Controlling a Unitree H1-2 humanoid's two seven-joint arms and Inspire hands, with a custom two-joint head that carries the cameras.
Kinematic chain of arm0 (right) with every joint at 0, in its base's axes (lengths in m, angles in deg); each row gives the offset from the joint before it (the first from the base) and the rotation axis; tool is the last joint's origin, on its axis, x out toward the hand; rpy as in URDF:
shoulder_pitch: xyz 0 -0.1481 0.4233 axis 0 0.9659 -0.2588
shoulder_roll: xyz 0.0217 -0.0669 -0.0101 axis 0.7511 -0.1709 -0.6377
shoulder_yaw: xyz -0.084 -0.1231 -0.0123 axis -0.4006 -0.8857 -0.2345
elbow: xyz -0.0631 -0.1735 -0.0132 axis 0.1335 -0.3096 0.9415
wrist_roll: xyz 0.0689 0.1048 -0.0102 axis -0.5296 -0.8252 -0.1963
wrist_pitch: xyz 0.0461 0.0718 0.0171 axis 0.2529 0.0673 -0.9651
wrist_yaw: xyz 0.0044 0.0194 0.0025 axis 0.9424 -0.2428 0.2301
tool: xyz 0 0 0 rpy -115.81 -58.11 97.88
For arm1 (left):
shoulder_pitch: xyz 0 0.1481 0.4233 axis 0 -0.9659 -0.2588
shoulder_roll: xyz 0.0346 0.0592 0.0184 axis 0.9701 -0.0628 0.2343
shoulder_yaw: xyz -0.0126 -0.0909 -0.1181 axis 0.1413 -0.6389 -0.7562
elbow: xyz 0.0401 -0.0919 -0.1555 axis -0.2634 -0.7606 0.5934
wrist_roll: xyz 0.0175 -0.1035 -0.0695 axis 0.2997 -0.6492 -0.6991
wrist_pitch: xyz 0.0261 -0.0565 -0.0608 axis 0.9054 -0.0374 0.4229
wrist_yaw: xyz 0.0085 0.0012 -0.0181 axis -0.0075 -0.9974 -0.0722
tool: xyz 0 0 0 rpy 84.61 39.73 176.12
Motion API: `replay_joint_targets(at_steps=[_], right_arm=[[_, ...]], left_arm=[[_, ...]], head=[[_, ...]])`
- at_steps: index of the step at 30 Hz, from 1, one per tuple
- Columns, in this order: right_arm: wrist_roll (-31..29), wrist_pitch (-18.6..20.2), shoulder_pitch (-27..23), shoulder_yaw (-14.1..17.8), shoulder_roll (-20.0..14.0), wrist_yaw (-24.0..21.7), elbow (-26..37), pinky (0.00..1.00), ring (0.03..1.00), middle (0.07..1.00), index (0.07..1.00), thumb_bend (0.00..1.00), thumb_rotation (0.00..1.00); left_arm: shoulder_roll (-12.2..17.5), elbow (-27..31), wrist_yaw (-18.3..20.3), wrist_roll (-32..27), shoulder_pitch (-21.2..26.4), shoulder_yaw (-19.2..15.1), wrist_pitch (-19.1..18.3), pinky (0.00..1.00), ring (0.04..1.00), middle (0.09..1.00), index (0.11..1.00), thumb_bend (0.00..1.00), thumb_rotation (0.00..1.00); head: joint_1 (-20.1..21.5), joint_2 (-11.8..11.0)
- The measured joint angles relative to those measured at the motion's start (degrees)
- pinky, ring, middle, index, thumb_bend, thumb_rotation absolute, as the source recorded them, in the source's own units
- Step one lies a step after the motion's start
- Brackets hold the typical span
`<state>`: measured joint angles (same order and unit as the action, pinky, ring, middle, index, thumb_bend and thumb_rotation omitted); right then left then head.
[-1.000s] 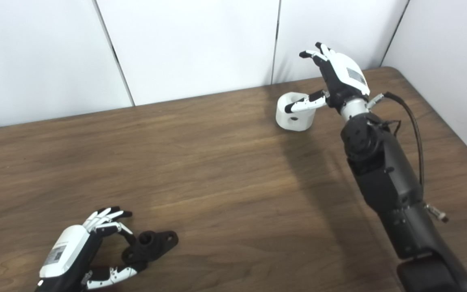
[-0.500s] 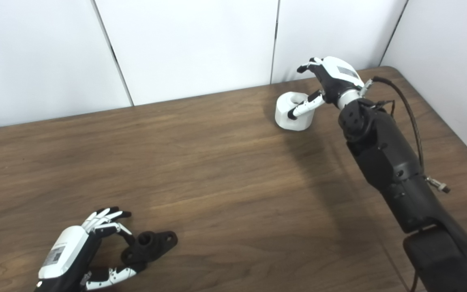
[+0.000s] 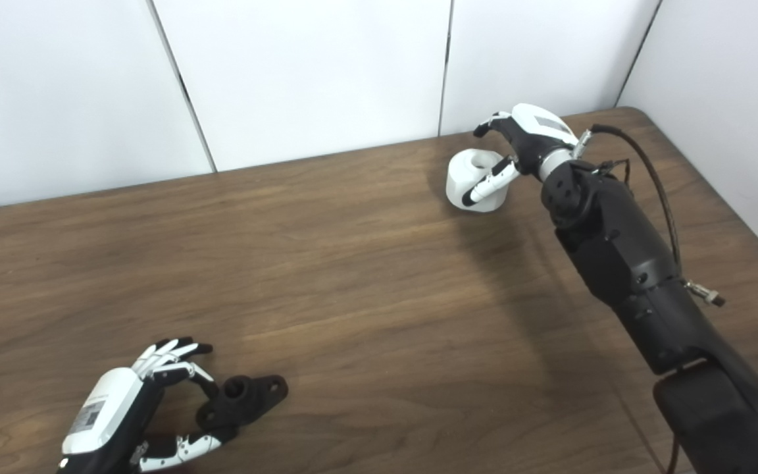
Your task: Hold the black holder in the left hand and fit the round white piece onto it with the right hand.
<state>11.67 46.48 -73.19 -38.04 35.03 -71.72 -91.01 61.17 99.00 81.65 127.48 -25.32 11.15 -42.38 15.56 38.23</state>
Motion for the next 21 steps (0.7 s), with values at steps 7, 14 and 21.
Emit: replay_joint_targets(at_steps=[7, 14, 21], right_arm=[[0.1, -0.1, 0.4, -1.1, 0.0, -0.1, -0.2, 1.00, 1.000, 0.940, 0.774, 0.92, 0.28], [0.2, -0.1, 0.6, -1.4, -0.1, -0.1, -0.7, 1.00, 1.000, 0.934, 0.740, 0.90, 0.29], [0.2, -0.5, 0.6, -1.3, -0.3, -0.1, -0.7, 0.98, 1.000, 0.928, 0.710, 0.87, 0.29]], left_arm=[[-0.1, 0.0, 0.0, 0.0, -0.2, -0.2, 0.2, 0.94, 0.922, 0.845, 0.492, 0.50, 0.06], [-0.3, 0.0, 0.0, 0.3, -0.3, -0.3, 0.2, 0.94, 0.921, 0.847, 0.492, 0.50, 0.06], [-0.5, 0.0, 0.0, 0.5, -0.3, -0.4, 0.3, 0.94, 0.922, 0.846, 0.492, 0.50, 0.06]], head=[[-0.1, 0.2], [-0.1, 0.4], [-0.3, 0.6]])
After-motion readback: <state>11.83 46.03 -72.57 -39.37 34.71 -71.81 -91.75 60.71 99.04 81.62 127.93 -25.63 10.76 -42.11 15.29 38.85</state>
